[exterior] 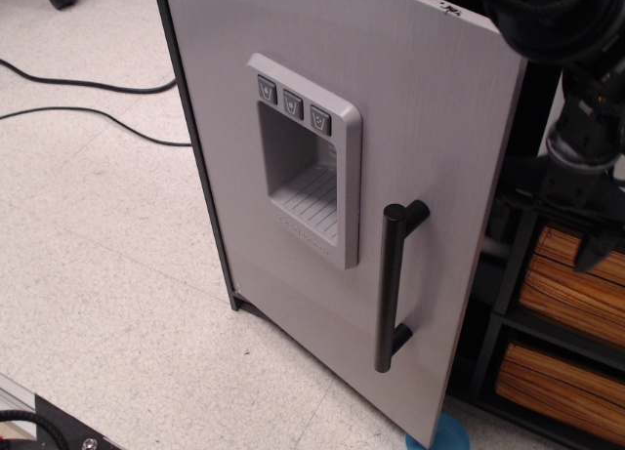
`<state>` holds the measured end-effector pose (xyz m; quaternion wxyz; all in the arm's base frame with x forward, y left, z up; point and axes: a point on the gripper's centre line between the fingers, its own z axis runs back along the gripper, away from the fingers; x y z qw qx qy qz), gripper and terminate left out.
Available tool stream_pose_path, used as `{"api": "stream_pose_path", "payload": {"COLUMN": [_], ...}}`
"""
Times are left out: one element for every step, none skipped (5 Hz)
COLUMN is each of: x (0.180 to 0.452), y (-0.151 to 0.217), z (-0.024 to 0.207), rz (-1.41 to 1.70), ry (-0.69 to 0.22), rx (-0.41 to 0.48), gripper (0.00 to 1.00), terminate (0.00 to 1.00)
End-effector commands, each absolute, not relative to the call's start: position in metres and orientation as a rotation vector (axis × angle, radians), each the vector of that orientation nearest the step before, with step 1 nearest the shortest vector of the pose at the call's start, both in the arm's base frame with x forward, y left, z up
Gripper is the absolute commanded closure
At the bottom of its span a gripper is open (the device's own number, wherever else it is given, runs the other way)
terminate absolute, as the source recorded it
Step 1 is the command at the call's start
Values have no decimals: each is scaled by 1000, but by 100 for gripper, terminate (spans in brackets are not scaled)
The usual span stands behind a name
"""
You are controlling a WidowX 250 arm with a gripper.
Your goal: Open fridge
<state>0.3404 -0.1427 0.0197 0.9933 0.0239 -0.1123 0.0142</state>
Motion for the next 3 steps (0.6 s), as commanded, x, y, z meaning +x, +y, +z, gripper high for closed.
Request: {"api": "stream_pose_path", "payload": {"x": [346, 339, 321], "y": [-123, -112, -91], "z": [77, 93, 95], "rz": [152, 212, 258], "ry": [-308, -268, -231], "rx": [53, 57, 70], "gripper": [0, 0, 0], "terminate": [0, 0, 0]}}
